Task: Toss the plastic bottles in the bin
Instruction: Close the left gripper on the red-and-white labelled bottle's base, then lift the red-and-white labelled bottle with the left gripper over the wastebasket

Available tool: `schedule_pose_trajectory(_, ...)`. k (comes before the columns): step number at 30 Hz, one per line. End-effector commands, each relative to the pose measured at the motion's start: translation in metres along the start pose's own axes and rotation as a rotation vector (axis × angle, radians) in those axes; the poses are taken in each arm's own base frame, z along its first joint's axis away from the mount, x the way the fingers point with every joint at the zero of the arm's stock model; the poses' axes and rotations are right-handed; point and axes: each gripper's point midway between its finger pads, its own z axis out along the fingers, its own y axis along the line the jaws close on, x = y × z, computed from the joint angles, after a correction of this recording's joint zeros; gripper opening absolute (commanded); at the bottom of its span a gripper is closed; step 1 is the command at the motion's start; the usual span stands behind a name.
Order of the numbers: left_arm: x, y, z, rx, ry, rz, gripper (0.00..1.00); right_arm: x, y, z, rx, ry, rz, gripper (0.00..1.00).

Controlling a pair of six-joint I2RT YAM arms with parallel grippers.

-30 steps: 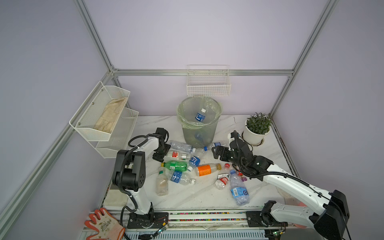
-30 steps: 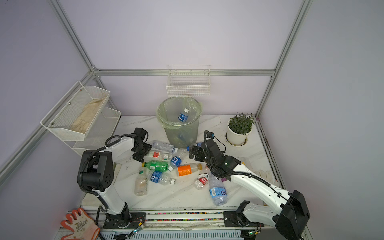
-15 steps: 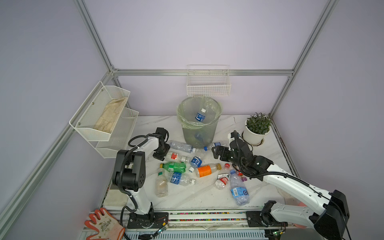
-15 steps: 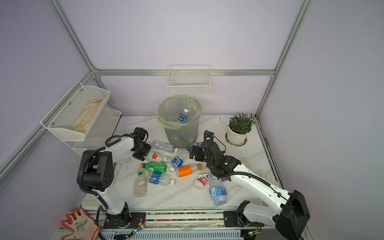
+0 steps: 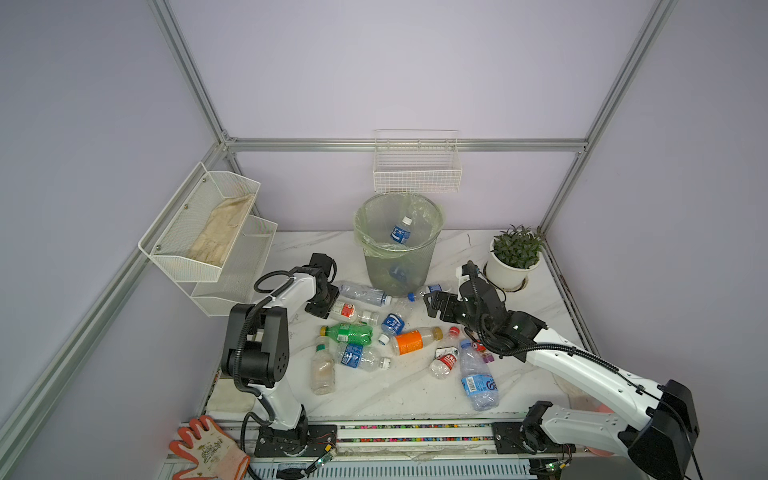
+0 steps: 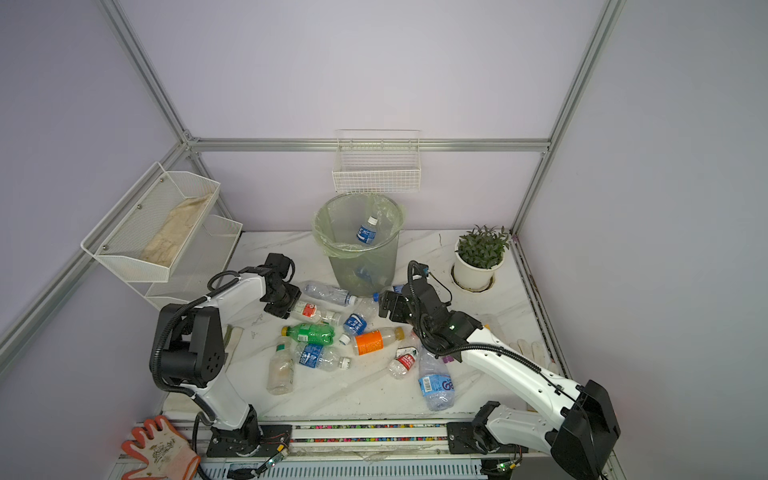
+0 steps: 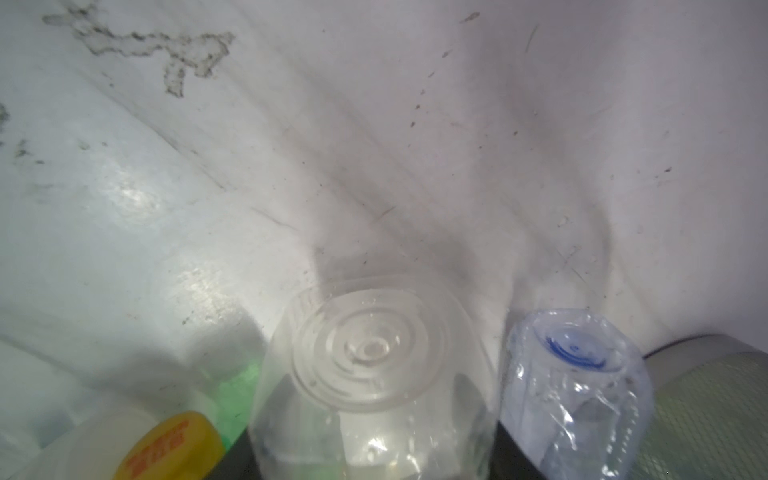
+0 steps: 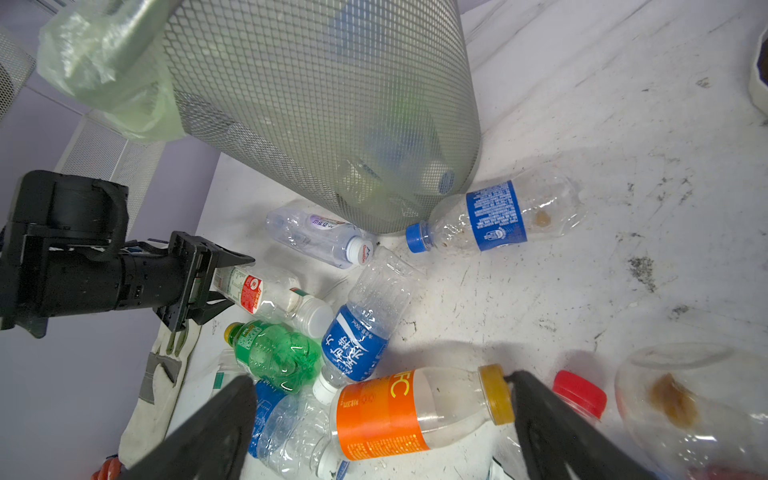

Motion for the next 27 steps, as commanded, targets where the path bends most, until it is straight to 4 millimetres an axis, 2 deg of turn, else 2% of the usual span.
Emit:
schedule_pose_trajectory(1, -0.015, -0.035, -0.055, 0.165, -0.040, -0.042, 0.35, -0.017, 0.008, -0.012, -0.028, -0.054, 0.018, 0.97)
schedule_pose_trajectory(5, -0.022, -0.041, -0.089, 0.239, -0.075, -0.040, 0.35, -0.019, 0.010, -0.016, -0.039, -0.059, 0.030, 0.97)
schedule_pose_trajectory(10, -0.037, -0.035, -0.137, 0.298, -0.172, -0.030, 0.33, -0.023, 0.013, -0.025, -0.059, -0.073, 0.044, 0.97)
schedule_pose_trajectory(11, -0.041, -0.033, -0.160, 0.353, -0.207, -0.035, 0.32, -0.023, 0.014, -0.027, -0.063, -0.074, 0.047, 0.97)
schedule_pose_trajectory(15, -0.057, -0.028, -0.213, 0.469, -0.324, -0.035, 0.28, -0.027, 0.016, -0.033, -0.074, -0.082, 0.054, 0.97)
schedule_pose_trajectory(19, -0.068, -0.026, -0.276, 0.620, -0.438, 0.006, 0.24, -0.029, 0.017, -0.038, -0.084, -0.087, 0.059, 0.97)
schedule_pose_trajectory(22, -0.066, -0.036, -0.332, 0.821, -0.532, 0.125, 0.27, -0.029, 0.018, -0.040, -0.096, -0.092, 0.065, 0.96)
schedule_pose_trajectory(24, -0.060, -0.043, -0.369, 0.988, -0.607, 0.213, 0.31, -0.030, 0.019, -0.041, -0.099, -0.096, 0.067, 0.96)
schedule_pose_trajectory(25, -0.054, -0.046, -0.389, 1.088, -0.641, 0.262, 0.29, -0.031, 0.020, -0.042, -0.104, -0.097, 0.069, 0.96)
schedule_pose_trajectory(27, -0.036, -0.049, -0.422, 1.266, -0.711, 0.400, 0.07, -0.031, 0.021, -0.043, -0.104, -0.094, 0.067, 0.96)
